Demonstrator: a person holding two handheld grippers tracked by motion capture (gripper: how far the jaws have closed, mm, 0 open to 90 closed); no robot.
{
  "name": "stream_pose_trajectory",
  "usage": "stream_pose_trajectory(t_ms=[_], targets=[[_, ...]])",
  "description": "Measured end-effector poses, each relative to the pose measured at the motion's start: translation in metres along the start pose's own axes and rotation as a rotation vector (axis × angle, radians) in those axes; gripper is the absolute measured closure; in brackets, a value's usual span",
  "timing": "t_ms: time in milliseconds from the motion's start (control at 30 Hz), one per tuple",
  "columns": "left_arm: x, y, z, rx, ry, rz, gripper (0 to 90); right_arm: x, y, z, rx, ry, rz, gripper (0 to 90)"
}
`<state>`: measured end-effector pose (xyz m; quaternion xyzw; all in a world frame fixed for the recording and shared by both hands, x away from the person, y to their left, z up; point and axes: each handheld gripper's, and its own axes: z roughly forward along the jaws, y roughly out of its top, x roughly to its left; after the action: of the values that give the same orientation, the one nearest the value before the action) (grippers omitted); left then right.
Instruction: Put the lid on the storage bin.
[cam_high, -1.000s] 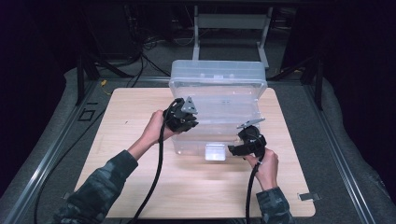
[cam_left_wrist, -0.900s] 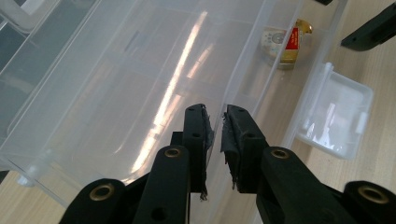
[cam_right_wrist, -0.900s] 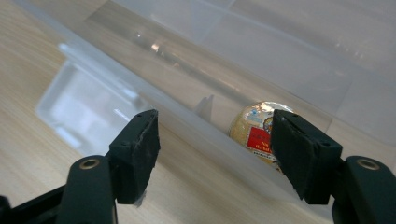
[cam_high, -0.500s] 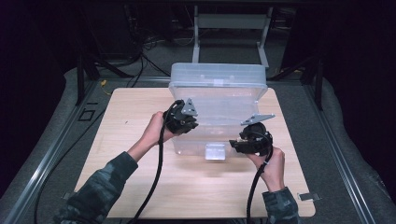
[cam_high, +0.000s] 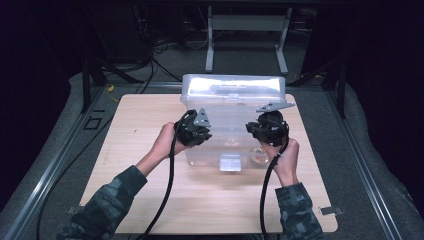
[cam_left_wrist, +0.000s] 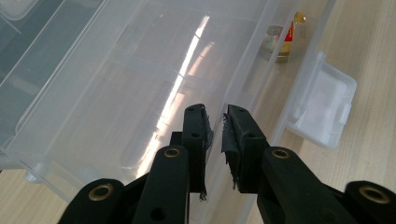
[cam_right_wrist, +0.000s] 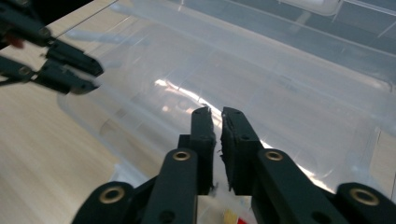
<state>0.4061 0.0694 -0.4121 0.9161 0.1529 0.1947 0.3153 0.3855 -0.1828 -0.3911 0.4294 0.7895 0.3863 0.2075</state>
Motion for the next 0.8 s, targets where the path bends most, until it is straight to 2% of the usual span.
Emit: stream_pose_trajectory(t_ms=[100,233,267,300,333,400,667,767,800], targets=[[-0.002,-0.001,-0.001,-0.006,0.007,-0.008,77.7,-0.004,0.003,0.009,-0.012,-0.010,0.017,87.9],[-0.004,-0.004,0.000,0.005,-0.012,-0.021,76.6,-0.006,0.005,0.013,-0.050,-0.011,0.036,90.0],[-0.005,-0.005,0.001,0.009,-0.020,-0.021,76.1,-0.004,0.005,0.013,-0.053,-0.026,0.038,90.0],[-0.007,-0.006,0.002,0.005,-0.015,-0.028,75.4,-0.003,0.005,0.013,-0.045,-0.027,0.039,90.0],[-0.009,-0.007,0.002,0.015,0.000,-0.017,74.4,-0.002,0.003,0.013,-0.042,-0.031,0.041,90.0],[-0.011,-0.007,0.001,0.018,0.014,-0.029,67.4,-0.001,0.001,0.013,-0.038,-0.030,0.044,90.0],[-0.013,-0.018,-0.019,-0.017,-0.019,-0.101,45.1,0.002,-0.004,0.013,-0.018,-0.038,0.038,90.0],[-0.016,-0.025,-0.026,-0.009,-0.002,-0.095,41.5,0.004,-0.006,0.011,-0.013,-0.050,0.039,90.0],[-0.018,-0.027,-0.028,-0.011,0.020,-0.092,40.6,0.004,-0.007,0.009,-0.013,-0.051,0.042,90.0]])
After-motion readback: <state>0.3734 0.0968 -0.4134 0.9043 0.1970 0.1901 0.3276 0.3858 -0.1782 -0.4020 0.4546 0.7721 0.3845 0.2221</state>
